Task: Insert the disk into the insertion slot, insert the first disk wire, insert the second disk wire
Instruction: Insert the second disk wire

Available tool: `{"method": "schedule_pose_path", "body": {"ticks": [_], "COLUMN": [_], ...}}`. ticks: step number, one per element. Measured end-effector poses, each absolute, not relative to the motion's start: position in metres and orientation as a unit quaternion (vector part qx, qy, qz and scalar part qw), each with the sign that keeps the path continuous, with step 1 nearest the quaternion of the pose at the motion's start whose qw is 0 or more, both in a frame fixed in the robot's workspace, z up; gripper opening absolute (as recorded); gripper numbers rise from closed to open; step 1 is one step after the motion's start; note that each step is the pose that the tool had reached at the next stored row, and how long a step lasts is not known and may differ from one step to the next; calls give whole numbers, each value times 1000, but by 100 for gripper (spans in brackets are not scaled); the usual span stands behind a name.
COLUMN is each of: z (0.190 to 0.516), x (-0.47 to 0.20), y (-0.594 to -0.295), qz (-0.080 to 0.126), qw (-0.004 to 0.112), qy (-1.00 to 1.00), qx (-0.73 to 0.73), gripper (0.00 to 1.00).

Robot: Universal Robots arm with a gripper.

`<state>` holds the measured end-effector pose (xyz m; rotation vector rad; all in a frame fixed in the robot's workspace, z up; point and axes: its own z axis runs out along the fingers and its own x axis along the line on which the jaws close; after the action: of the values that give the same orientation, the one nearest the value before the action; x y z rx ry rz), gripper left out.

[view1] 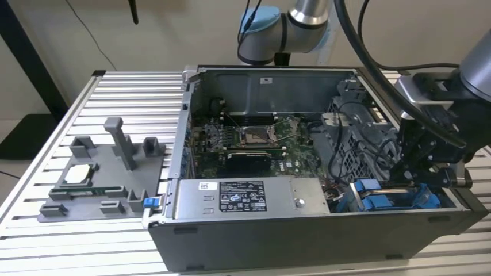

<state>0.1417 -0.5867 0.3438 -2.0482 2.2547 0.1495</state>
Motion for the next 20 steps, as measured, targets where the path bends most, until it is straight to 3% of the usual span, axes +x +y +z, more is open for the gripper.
{"method": "schedule_pose_path", "body": {"ticks": [20], "z": [336], "x": [138], "y": [-586], "qz": [42], "qw": [52], "qy": [738], "qx": [-671], "gripper": [0]}}
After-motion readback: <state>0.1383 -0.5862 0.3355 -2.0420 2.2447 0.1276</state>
